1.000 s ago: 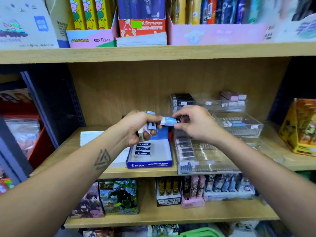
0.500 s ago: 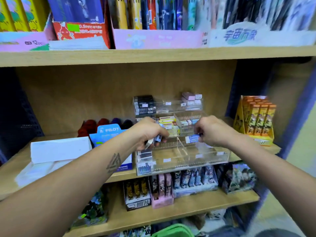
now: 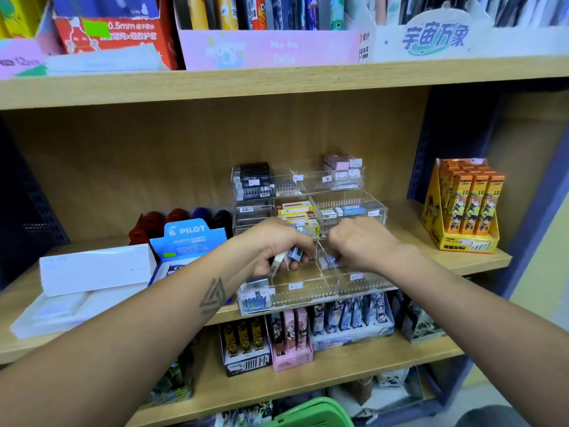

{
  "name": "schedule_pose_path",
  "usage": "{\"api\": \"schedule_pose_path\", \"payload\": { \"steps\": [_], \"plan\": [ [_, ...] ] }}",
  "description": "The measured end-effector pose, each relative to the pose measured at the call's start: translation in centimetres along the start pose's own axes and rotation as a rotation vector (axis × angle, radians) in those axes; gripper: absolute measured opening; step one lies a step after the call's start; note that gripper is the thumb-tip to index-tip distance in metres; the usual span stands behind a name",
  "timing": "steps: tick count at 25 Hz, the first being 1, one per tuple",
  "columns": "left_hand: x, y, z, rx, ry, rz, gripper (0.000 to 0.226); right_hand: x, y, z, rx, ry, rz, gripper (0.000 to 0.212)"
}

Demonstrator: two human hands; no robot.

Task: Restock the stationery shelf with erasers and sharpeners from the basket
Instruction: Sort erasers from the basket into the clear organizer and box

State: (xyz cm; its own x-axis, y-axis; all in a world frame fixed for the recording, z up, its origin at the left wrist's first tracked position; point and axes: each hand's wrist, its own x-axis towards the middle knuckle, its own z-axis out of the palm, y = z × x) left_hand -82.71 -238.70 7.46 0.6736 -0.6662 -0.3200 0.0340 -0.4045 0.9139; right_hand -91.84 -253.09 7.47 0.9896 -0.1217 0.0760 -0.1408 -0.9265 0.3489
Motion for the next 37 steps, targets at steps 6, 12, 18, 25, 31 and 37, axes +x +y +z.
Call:
{"api": "schedule_pose_path", "payload": {
  "steps": [6, 12, 18, 25, 31, 37],
  "plan": [
    [-0.4, 0.1, -1.3, -0.230, -0.225, -0.100, 0.014, 0.2, 0.8, -0.5, 0.209, 0.018, 0.069, 0.017],
    [-0.9, -0.2, -2.2, -0.316, -0.261, -0.088, 0.019, 0.1, -0.4, -1.6, 1.303, 0.045, -0.071, 0.051],
    [-1.7, 0.0, -3.3, -0.267, -0.221, -0.106, 0.028, 0.6, -0.6, -1.1, 1.462, 0.124, 0.053, 0.034],
    [-1.4, 0.8, -4.2, -0.208, -0.114, -0.018, 0.007, 0.7, 0.1, -2.1, 1.721, 0.074, 0.135, 0.025],
    [-0.7, 4.6, -5.9, -0.277, 0.028, 0.052, 0.015, 2.7, 2.7, -5.3, 1.570, 0.223, 0.122, 0.024],
    [2.0, 8.6, -8.1, -0.044, 0.299, 0.103, 0.017, 9.9, 5.2, -6.0, 1.042, 0.440, 0.307, 0.010]
  ]
}}
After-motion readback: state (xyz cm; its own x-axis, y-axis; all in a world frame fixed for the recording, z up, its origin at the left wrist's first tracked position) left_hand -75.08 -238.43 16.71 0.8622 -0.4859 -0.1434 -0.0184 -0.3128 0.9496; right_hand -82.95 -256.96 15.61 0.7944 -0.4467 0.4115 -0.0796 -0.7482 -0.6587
